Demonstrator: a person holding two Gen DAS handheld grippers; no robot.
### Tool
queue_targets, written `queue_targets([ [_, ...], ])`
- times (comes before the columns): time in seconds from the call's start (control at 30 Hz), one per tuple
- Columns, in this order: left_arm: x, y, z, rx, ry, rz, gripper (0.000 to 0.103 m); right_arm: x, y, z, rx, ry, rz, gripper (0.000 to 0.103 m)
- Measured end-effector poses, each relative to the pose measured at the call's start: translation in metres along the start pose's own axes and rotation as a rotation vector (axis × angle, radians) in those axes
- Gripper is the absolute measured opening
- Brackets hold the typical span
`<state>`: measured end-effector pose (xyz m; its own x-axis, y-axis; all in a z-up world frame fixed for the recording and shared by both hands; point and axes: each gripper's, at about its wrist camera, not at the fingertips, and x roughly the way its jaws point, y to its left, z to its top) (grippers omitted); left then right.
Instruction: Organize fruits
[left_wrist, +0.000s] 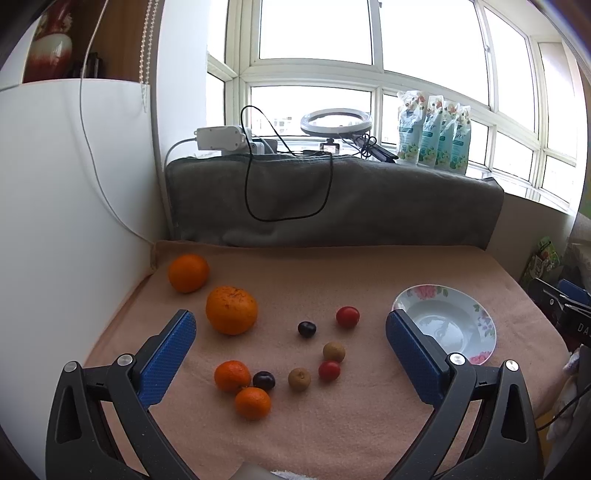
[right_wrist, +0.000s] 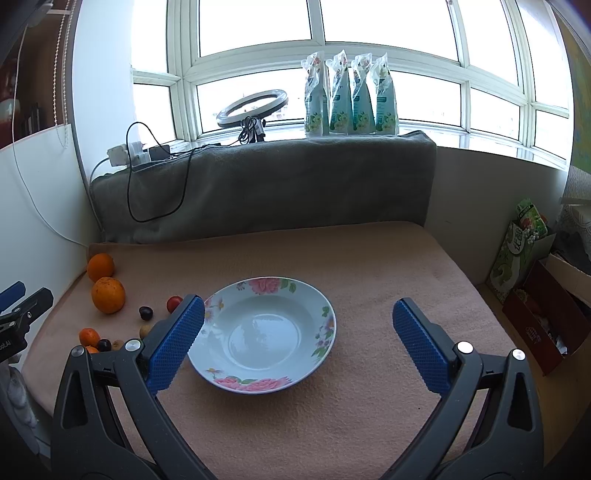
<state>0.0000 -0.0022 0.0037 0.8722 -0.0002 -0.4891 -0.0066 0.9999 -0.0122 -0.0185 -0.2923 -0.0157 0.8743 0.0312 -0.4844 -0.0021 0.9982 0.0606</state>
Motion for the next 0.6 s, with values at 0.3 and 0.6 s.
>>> queue_targets([
  [0.3, -0.0002, -0.0026, 0.0007, 0.005, -0.004, 0.000, 0.102, -0.0012, 0.0015, 0.0016, 0.000, -0.003, -0.001, 0.103],
  [0.6, -0.0005, -0.0024, 0.0017, 0.005, -0.010, 0.003, 0.102, -0.0024, 0.0016, 0.0017, 0.001, -0.003, 0.000, 0.103],
])
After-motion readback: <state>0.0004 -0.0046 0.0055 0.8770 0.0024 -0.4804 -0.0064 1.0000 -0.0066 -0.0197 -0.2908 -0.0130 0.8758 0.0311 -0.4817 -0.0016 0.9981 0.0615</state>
